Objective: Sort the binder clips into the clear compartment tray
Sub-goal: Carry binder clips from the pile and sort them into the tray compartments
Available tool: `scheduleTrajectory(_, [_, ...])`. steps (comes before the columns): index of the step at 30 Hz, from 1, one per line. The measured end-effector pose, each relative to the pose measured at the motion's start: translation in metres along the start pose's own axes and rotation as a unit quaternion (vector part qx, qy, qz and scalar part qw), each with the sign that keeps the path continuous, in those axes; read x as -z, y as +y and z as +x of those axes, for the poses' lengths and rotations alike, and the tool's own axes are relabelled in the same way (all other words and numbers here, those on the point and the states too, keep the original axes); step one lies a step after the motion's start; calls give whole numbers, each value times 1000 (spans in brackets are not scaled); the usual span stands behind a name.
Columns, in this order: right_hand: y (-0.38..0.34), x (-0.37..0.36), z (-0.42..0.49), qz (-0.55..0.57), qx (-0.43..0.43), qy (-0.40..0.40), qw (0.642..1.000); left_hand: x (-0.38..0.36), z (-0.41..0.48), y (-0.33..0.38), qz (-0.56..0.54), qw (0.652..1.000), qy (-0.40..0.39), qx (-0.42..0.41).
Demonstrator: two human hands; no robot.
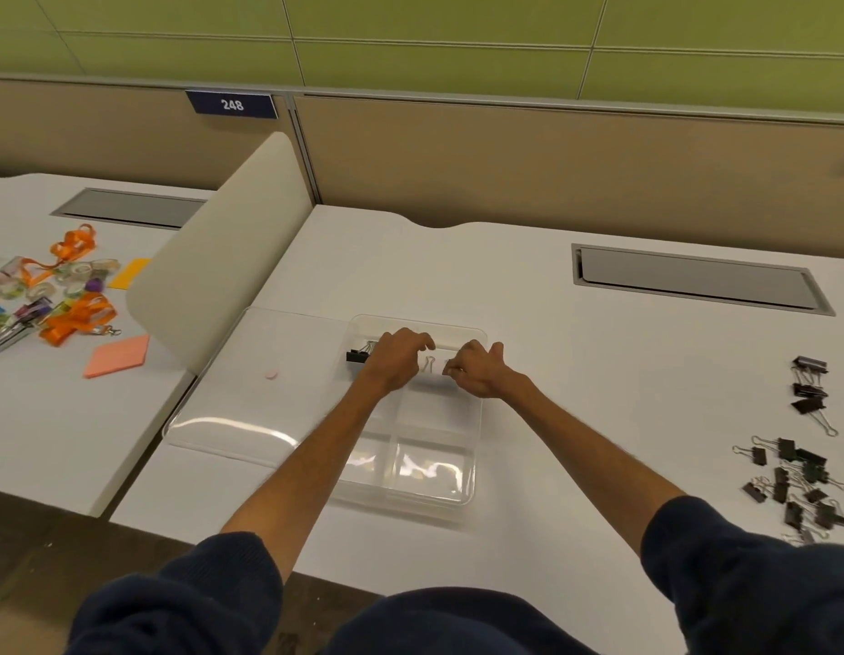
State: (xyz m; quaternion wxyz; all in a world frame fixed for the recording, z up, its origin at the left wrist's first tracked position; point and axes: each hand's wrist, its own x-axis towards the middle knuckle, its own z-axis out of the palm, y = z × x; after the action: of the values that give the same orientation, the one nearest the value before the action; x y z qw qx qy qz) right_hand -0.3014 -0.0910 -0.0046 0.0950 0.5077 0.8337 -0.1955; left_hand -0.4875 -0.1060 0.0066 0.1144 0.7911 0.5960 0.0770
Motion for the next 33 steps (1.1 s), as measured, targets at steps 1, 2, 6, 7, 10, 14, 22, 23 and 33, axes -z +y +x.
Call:
scheduleTrajectory(1, [-1, -1, 0, 5, 3, 4, 1000, 0, -1, 0, -10, 1000, 14, 2])
scheduleTrajectory(2, [-1, -1, -1, 15, 7, 13, 1000, 0, -3, -1, -19, 1000, 22, 4])
scheduleTrajectory(6, [2, 0, -5, 54, 14, 93, 994, -1, -6, -1, -28, 999, 35, 11])
scheduleTrajectory(7, [3, 1, -6, 58, 14, 113, 992, -2, -6, -1, -27, 999, 36, 10])
scheduleTrajectory(10, [10, 4, -12, 69, 10, 161, 985, -5, -4, 5, -22, 999, 39, 7])
scheduleTrajectory(14, [29, 7, -23, 96, -10, 217, 971, -9, 3, 24, -19, 998, 55, 2])
scheduleTrajectory(22, [83, 2, -61, 139, -75, 241, 958, -25, 20, 77, -11, 997, 72, -27])
scheduleTrajectory(23, [92, 1, -67, 142, -83, 239, 957, -28, 22, 84, -14, 997, 71, -30])
scheduleTrajectory(33, [180, -11, -137, 173, -152, 245, 942, -64, 44, 175, -31, 996, 53, -61])
